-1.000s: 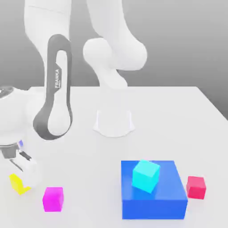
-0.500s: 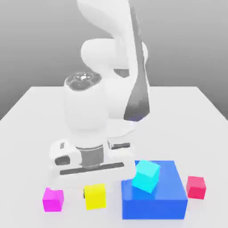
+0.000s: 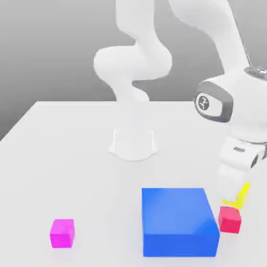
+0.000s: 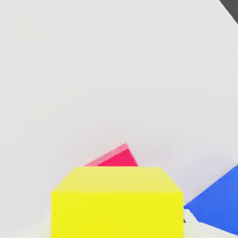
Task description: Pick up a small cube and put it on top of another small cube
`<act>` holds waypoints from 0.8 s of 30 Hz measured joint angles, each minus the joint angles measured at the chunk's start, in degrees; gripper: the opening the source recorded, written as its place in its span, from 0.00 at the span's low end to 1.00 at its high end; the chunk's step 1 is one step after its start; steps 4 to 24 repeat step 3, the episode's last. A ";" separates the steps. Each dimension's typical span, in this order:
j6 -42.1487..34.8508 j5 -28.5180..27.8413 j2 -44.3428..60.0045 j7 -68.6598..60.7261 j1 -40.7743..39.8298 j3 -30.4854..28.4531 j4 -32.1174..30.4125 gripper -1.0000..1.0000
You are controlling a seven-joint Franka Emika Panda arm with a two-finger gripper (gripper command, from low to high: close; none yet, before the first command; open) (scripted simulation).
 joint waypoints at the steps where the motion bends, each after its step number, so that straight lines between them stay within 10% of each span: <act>1: 0.00 0.00 0.00 0.00 0.00 0.00 0.00 1.00; 24: 0.00 0.00 0.00 0.00 0.00 0.00 0.00 1.00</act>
